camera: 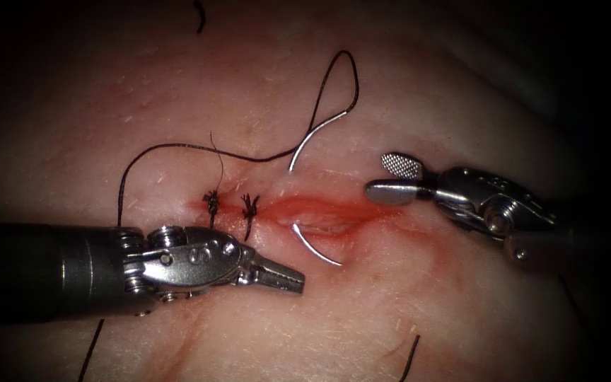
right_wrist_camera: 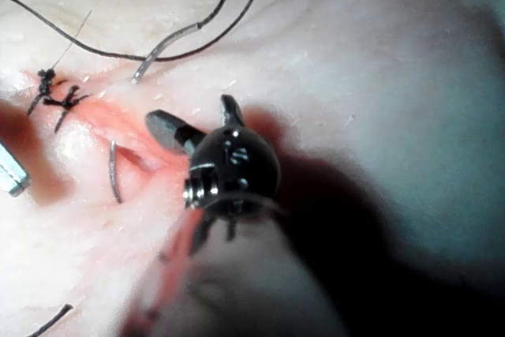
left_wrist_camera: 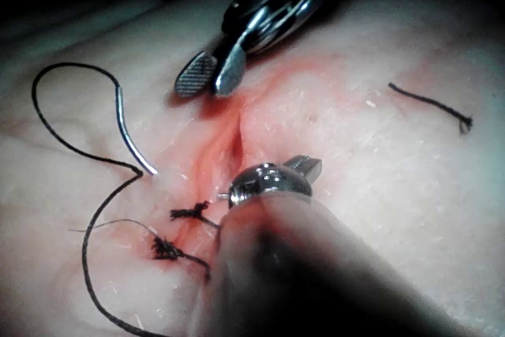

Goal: Wound Closure
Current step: Grasp the needle with the left tool and extract

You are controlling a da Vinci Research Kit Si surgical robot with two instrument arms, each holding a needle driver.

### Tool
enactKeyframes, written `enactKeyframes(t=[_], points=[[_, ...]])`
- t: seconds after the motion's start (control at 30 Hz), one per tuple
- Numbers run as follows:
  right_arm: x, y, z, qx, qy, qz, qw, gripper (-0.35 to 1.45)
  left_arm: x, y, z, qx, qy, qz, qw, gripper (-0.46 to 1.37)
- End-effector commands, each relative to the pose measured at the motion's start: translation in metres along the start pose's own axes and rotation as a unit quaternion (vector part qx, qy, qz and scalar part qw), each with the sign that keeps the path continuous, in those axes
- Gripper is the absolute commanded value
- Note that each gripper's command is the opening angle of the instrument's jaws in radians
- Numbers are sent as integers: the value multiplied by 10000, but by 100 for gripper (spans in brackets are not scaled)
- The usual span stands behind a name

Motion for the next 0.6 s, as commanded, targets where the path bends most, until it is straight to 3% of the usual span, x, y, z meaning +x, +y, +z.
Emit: enactKeyframes(t=[0.03, 0.3, 0.33, 0.43, 0.5, 0.53, 0.6], points=[[0, -1, -1, 11, 12, -1, 10000, 78, 0, 0, 0, -10, 0, 1, 10000, -35], [0, -1, -3, 25, 20, -30, 10000, 80, 5, -1, 4, 32, 13, 246, 9997, -35], [0, -1, -3, 24, 20, -29, 10000, 81, 7, -2, 5, 80, 12, 326, 9994, -26], [0, -1, -3, 27, 34, -87, 10000, 81, 12, -5, 4, 320, -11, 736, 9968, 27], [0, -2, -3, 29, 33, -87, 10000, 82, 16, -7, 3, 585, -60, 960, 9936, 3], [0, -2, -4, 29, 33, -87, 10000, 82, 19, -8, 2, 796, -114, 1119, 9905, -24], [0, -2, -4, 29, 33, -117, 9999, 82, 24, -10, 0, 1126, -369, 1501, 9816, -11]])
